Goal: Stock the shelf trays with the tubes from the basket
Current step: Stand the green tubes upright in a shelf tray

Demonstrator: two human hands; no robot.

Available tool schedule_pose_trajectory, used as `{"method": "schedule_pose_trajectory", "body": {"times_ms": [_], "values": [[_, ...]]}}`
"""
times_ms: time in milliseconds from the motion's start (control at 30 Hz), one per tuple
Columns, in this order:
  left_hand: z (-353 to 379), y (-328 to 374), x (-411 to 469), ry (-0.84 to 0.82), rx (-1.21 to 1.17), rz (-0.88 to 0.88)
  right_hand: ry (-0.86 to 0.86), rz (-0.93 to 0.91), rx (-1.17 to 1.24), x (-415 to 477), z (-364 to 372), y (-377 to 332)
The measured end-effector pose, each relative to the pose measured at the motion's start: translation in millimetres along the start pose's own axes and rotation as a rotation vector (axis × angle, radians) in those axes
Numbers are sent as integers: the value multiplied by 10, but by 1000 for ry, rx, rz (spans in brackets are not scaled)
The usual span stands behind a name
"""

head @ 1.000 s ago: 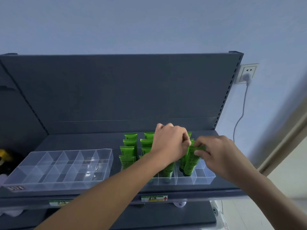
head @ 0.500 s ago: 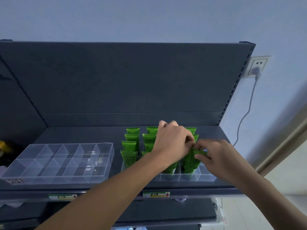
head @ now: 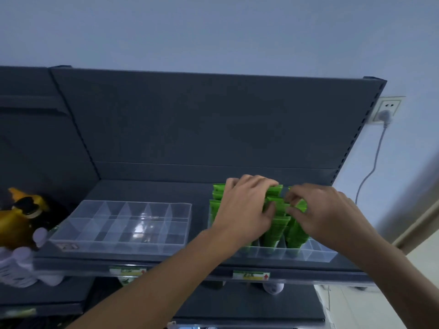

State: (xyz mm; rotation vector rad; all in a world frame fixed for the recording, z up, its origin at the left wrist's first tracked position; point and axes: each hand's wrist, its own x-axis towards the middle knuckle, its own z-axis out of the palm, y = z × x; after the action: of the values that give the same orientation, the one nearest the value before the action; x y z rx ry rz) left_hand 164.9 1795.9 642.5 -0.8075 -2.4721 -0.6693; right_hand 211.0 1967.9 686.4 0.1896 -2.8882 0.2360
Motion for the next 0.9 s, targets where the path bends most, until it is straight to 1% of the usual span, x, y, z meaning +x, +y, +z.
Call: {"method": "schedule_pose_trajectory", "body": {"times_ms": [133,267,400,567,633,733,800,900], "values": [[-554,-442,-424,47,45,-61,10,-90,-24,92,47,-793],[-1210,-1130,-1078,38,108,-144,48,-190,0,113,252,-1795],[-1908,-1910,-1865,-16,163,-238,55,-252,52,70,518,-2868],[-2628,-2768,-2834,-110,241,-273,51,-246,103,-56,924,-4049],[-2805,-3048,-3213,-144,265,-292,49,-263,132,-124,1123,-4451],[-2921,-3447,-3814,-177,226,-354,-14,-279,185,-276,1480,-4936],[-2865,-3718,-4242,-246,208,-424,-50,-293,233,-412,1795,-5154],[-2617,-4111,-4884,-350,121,-569,-120,-294,224,-617,2392,-5387]]}}
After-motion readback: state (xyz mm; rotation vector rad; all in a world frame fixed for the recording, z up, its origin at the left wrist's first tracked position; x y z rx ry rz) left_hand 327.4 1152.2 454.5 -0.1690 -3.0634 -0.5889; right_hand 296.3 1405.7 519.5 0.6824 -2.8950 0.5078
